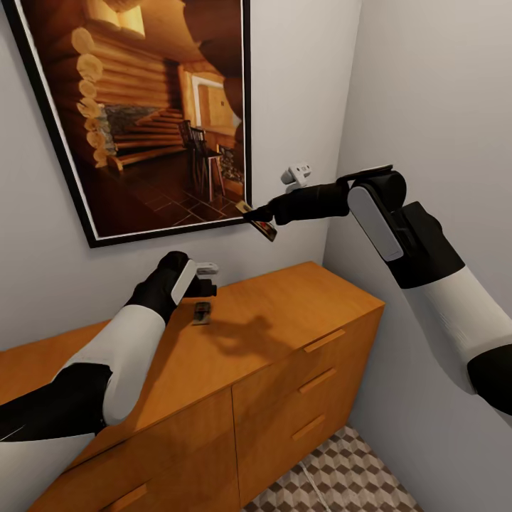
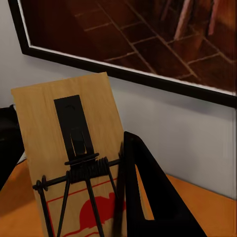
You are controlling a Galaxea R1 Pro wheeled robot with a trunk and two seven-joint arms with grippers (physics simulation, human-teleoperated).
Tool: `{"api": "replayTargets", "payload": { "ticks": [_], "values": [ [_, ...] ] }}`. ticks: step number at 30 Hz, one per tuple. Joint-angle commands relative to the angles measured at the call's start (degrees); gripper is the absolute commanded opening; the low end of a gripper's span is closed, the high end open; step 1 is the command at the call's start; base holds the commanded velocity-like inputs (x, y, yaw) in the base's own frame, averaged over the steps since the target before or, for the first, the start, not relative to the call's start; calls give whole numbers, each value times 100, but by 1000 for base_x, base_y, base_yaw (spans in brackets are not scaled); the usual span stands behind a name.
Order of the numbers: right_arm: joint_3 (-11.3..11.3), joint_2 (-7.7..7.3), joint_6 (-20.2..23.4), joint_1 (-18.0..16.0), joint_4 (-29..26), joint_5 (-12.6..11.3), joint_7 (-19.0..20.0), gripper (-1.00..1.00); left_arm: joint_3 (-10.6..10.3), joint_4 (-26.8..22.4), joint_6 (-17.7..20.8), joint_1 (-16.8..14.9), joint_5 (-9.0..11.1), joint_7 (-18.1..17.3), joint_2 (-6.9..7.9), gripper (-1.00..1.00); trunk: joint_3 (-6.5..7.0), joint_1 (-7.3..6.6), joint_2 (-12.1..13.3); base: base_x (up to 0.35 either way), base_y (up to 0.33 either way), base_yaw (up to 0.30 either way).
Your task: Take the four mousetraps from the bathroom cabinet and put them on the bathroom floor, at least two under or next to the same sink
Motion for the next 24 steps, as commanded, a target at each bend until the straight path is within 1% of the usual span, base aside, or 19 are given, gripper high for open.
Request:
{"api": "replayTargets", "payload": {
  "ticks": [1, 15, 24],
  "values": [
    [6, -6, 4, -7, 2, 41, 37, -100, -2, -6, 17, -6, 60, 55, -1, 100, -6, 0, -3, 0, 0, 0],
    [46, -32, -8, 4, 60, 77, 34, -100, -4, -8, 22, -27, 60, 55, -7, 100, -6, 0, -3, 0, 0, 0],
    [89, -46, 13, 34, 148, 68, 68, -100, -4, 10, 21, -95, 60, 55, -10, 100, -6, 0, -3, 0, 0, 0]
  ]
}}
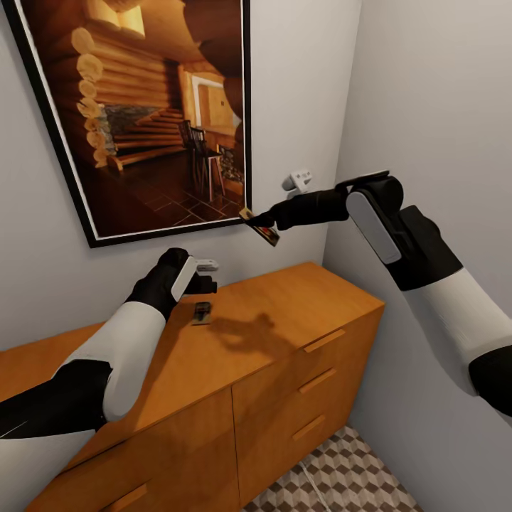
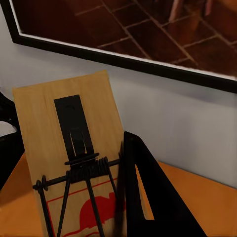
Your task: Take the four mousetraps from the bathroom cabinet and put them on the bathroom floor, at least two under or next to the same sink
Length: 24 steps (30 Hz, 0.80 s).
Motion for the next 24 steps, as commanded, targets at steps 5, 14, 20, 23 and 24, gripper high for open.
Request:
{"api": "replayTargets", "payload": {
  "ticks": [5, 14, 20, 23, 24],
  "values": [
    [108, 18, 16, 10, 7, 32, 51, -100, -11, 8, 15, -2, 60, 55, 6, 100, -6, 0, -3, 0, 0, 0],
    [177, 39, 18, 53, 8, 26, 59, -100, -19, 11, 15, -2, 60, 55, 0, 100, -6, 0, -3, 0, 0, 0],
    [180, 39, 18, 56, 9, 26, 57, -100, -19, 6, 15, -2, 60, 55, 0, 100, -6, 0, -3, 0, 0, 0],
    [180, 39, 18, 56, 9, 26, 57, -100, -19, 4, 17, -2, 60, 55, 0, 100, -6, 0, -3, 0, 0, 0],
    [180, 39, 18, 57, 9, 26, 57, -100, -19, 4, 18, -2, 60, 55, 0, 100, -6, 0, -3, 0, 0, 0]
  ]
}}
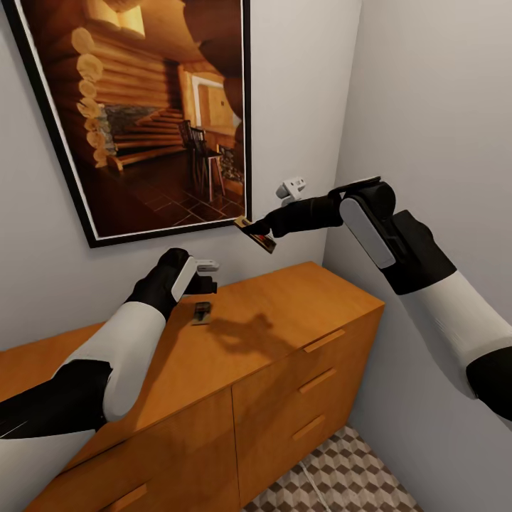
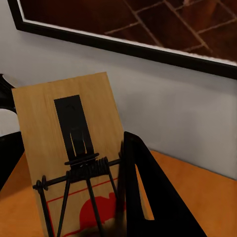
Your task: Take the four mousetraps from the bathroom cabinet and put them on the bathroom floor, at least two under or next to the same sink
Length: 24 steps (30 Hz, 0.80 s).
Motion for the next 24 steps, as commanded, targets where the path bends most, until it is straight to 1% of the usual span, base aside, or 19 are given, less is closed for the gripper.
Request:
{"api": "replayTargets", "payload": {
  "ticks": [1, 13, 18, 24],
  "values": [
    [6, -4, 6, -7, -2, 41, 41, -100, -4, -5, 16, -4, 60, 55, -1, 100, -6, 0, -3, 0, 0, 0],
    [6, -4, 6, -7, -2, 41, 41, -100, -20, 15, 19, -8, 60, 55, -1, 100, -6, 0, -3, 0, 0, 0],
    [8, -4, 6, -7, -2, 41, 41, -100, -179, 34, 27, -12, 69, 55, 43, 100, -6, 0, -3, 0, 0, 0],
    [6, -4, 6, -7, -2, 41, 41, -100, -303, 57, 35, -49, 94, 55, -27, 100, -6, 0, -3, 0, 0, 0]
  ]
}}
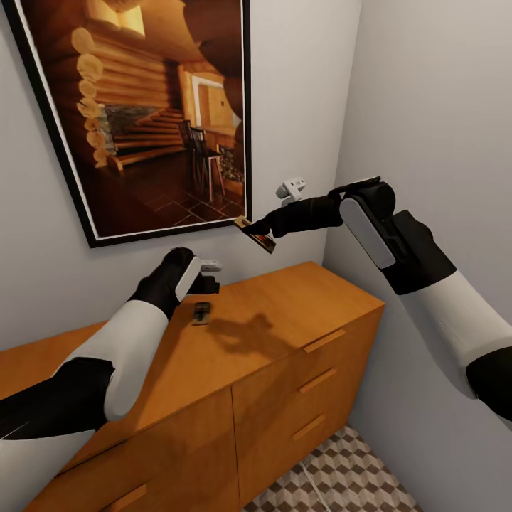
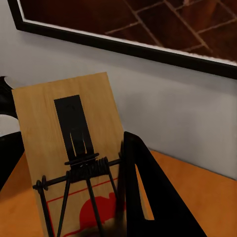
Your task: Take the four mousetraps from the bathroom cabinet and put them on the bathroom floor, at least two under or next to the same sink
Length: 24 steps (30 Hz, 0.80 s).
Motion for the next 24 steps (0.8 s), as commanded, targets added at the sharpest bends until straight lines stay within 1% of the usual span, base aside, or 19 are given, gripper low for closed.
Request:
{"api": "replayTargets", "payload": {
  "ticks": [1, 3, 5, 6, 7, 8, 12, 13, 19, 22, 24],
  "values": [
    [6, -4, 6, -7, -2, 41, 41, -100, -38, 5, 18, -24, 62, 53, -13, 100, -6, 0, -3, 0, 0, 0],
    [7, -4, 6, -7, -2, 41, 41, -100, -52, 95, 17, -69, 66, 53, -27, 100, -6, 0, -3, 0, 0, 0],
    [6, -4, 6, -7, -2, 41, 41, -100, -59, 334, 14, -153, 67, 53, -34, 100, -6, 0, -3, 0, 0, 0],
    [6, -4, 6, -7, -2, 41, 41, -100, -60, 572, 9, -251, 66, 53, -41, 100, -6, 0, -3, 0, 0, 0],
    [6, -4, 6, -7, -2, 41, 41, -100, -59, 708, 3, -312, 65, 53, -47, 100, -6, 0, -3, 0, 0, 0],
    [6, -4, 6, -7, -2, 41, 41, -100, -57, 990, -9, -447, 60, 53, -61, 100, -6, 0, -3, 0, 0, 0],
    [6, -4, 6, -7, -2, 41, 41, -100, -54, 1493, -23, -717, 58, 48, -80, 100, -6, 0, -3, 0, 0, 0],
    [5, -4, 6, -7, -2, 41, 41, -100, -55, 1672, -26, -832, 59, 46, -85, 100, -6, 0, -3, 0, 0, 0],
    [6, -4, 6, -7, -2, 41, 41, -100, -42, 1987, -21, -1212, 69, 44, -93, 100, -6, 0, -3, 0, 0, 0],
    [6, -4, 6, -7, -2, 41, 41, -100, -32, 2158, -23, -1310, 74, 44, -95, 100, -6, 0, -3, 0, 0, 0],
    [7, -4, 6, -7, -2, 41, 41, -100, -27, 2356, -31, -1384, 76, 40, -99, 100, -6, 0, -3, 0, 0, 0]
  ]
}}
